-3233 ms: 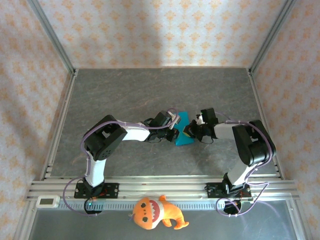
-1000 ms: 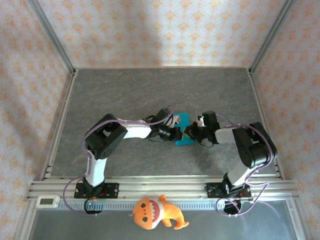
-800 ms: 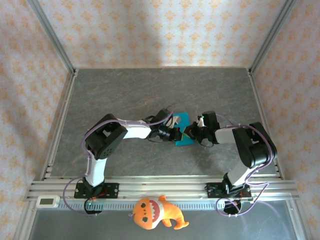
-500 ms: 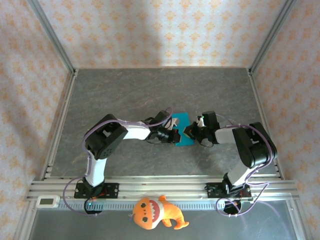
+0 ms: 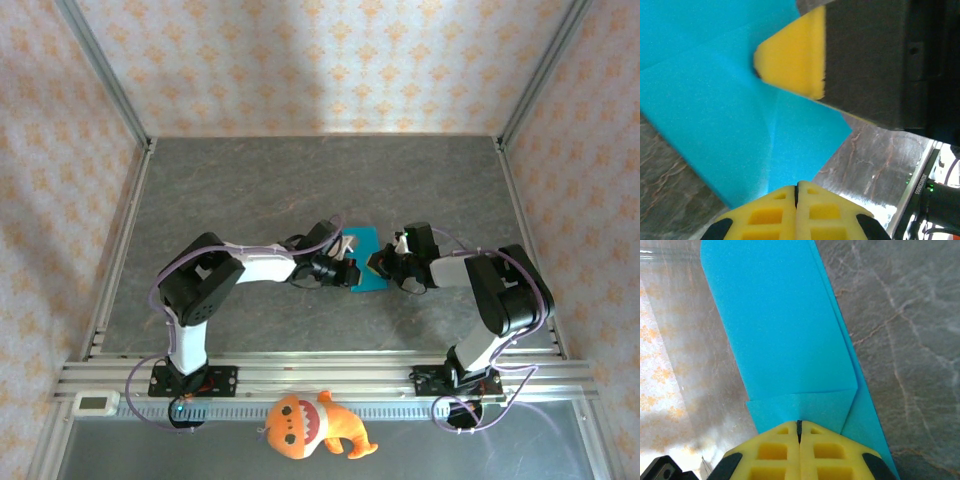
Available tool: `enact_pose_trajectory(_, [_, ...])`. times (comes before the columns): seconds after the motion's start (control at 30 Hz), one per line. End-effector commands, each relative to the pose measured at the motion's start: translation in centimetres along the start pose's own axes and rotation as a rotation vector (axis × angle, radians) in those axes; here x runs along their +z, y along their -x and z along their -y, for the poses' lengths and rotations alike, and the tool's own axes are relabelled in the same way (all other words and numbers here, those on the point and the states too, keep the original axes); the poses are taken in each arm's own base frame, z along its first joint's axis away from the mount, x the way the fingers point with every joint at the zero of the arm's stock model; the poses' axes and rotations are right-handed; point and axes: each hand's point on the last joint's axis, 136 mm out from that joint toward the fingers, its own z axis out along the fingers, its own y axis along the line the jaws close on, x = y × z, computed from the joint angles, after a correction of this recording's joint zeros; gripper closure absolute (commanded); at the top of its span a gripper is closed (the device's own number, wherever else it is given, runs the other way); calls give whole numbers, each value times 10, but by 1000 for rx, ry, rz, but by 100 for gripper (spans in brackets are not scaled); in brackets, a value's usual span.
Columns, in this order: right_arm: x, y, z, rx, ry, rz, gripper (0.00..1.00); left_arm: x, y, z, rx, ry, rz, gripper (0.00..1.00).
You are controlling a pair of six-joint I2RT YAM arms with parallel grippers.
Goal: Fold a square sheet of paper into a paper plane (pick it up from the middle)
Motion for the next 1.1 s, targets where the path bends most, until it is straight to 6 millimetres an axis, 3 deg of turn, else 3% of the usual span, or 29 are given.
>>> enact_pose_trajectory(0.0, [1,-28,64,106,-221,-50,100,5,11,13,33,-22,-9,100])
enact_pose_trajectory(0.17, [1,-28,66,103,-231,-54,100,22,10,-2,22,7,-34,100])
enact_pose_trajectory(0.37, [2,-28,65,101,-226,-56,100,28,-7,-25,-12,55,-63,100])
enact_pose_trajectory(0.57, [2,-27,65,98,-229,-55,100,20,-31,-39,-29,76,-88,100])
enact_pose_trajectory(1.07, [2,-25,65,93,-233,-58,100,3,-67,-59,7,140,-172,100])
